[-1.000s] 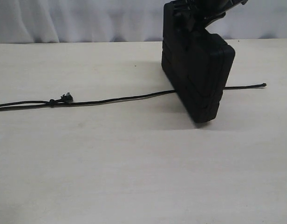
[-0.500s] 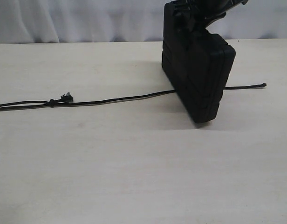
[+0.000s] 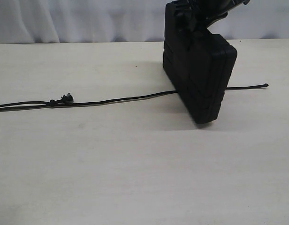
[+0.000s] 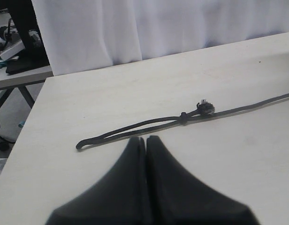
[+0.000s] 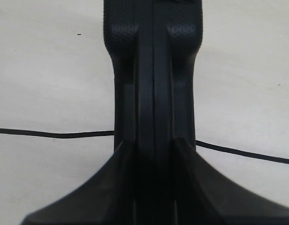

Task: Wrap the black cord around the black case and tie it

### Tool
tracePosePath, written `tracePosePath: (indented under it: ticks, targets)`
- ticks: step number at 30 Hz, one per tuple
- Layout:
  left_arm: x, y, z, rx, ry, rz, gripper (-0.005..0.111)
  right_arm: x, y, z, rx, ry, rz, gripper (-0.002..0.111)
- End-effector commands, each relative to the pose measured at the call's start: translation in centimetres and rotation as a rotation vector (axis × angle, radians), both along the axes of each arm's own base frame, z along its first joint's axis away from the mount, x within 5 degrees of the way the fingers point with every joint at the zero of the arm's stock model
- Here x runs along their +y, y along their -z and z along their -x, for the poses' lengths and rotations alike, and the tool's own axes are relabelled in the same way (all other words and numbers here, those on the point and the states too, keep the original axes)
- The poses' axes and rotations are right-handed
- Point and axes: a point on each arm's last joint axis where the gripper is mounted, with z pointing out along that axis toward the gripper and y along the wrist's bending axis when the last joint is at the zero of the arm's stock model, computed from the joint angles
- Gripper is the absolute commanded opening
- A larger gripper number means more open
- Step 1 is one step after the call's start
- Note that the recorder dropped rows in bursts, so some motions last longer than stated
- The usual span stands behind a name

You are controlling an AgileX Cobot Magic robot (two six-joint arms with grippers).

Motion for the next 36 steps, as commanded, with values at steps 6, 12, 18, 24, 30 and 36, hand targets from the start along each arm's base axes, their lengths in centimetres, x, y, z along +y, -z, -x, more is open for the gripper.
tracePosePath:
  ticks: [6,12,18,24,30,36]
  targets:
    - [-0.2,-2.6,-0.3,-0.293,0.0,0.205,0.0,0.1,1.4,0.1,0.064,-0.012,0.019,0.004]
    - [0.9,-7.1,1.2,-0.804,-0.018,0.558,0.0,0.1,1.4,0.1,0.062,-0.042,0.033,0.004]
    - [-0.7,-13.8,-2.2,-0.582,0.098,0.454,0.0,0.0,1.4,0.0,0.061,-0.044,0.034,0.004]
    - [-3.6,-15.7,-9.8,-0.324,0.351,0.354,0.0,0.0,1.4,0.0,0.061,-0.044,0.034,0.004]
    - [-5.6,-15.9,-18.7,-0.137,0.531,0.344,0.0,0.0,1.4,0.0,0.061,-0.044,0.034,0.004]
    - [-3.7,-12.8,-26.6,0.061,0.354,-0.115,0.0,0.1,1.4,0.1,0.063,-0.044,0.027,0.004]
